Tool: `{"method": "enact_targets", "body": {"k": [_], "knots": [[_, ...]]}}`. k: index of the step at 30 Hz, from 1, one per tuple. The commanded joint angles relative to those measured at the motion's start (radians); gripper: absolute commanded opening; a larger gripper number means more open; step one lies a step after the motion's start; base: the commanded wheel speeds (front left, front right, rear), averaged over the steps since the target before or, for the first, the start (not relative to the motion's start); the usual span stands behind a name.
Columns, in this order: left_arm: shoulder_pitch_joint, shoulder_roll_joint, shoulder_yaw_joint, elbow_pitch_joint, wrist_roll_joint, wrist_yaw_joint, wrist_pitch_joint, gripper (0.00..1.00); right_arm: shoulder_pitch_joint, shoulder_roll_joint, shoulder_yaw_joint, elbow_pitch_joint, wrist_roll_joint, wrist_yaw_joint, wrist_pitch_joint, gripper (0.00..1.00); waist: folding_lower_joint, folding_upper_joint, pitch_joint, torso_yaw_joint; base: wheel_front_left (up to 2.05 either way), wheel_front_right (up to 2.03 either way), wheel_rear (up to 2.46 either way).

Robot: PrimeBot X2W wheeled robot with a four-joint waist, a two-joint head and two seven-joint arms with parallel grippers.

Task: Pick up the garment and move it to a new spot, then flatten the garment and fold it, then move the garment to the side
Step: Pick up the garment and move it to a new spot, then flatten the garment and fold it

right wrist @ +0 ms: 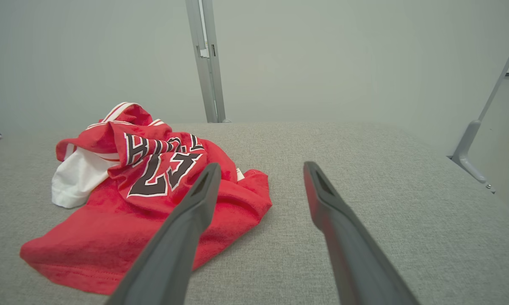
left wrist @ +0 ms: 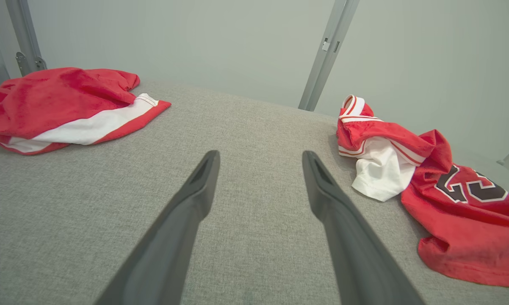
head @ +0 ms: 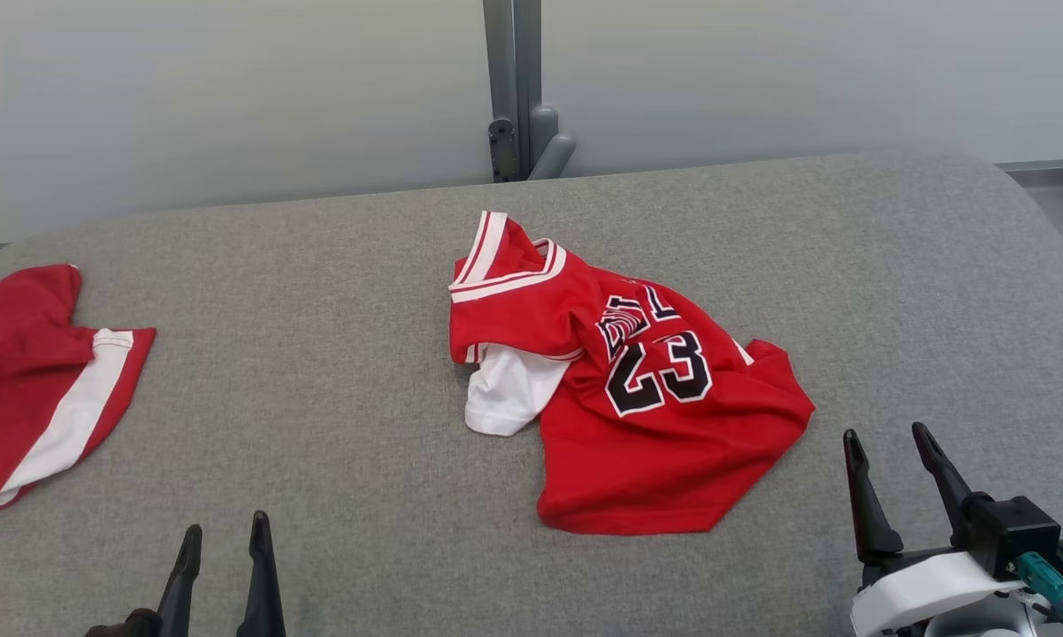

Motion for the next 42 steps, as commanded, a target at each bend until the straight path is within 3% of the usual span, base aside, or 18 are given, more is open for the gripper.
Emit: {"method": "enact_targets", "body": {"k": [1, 26, 42], "knots": [[0.019, -0.002, 0.008, -0.003, 0.012, -0.004, 0.0, 1.0, 0.003, -0.004, -0.003, -0.001, 0.0, -0.001, -0.003, 1.0, 0.0, 0.0, 0.001, -0.001, 0.0, 0.0, 0.0], [0.029, -0.012, 0.013, -0.025, -0.006, -0.021, 0.0, 1.0, -0.017, -0.002, -0.005, 0.008, 0.002, -0.001, -0.003, 1.0, 0.0, 0.0, 0.006, 0.013, 0.0, 0.0, 0.0], [-0.078, -0.011, -0.129, 0.038, -0.125, -0.022, 0.0, 1.0, -0.034, -0.005, 0.007, 0.006, 0.005, -0.001, -0.003, 1.0, 0.0, 0.0, 0.031, -0.038, 0.0, 0.0, 0.0]]}}
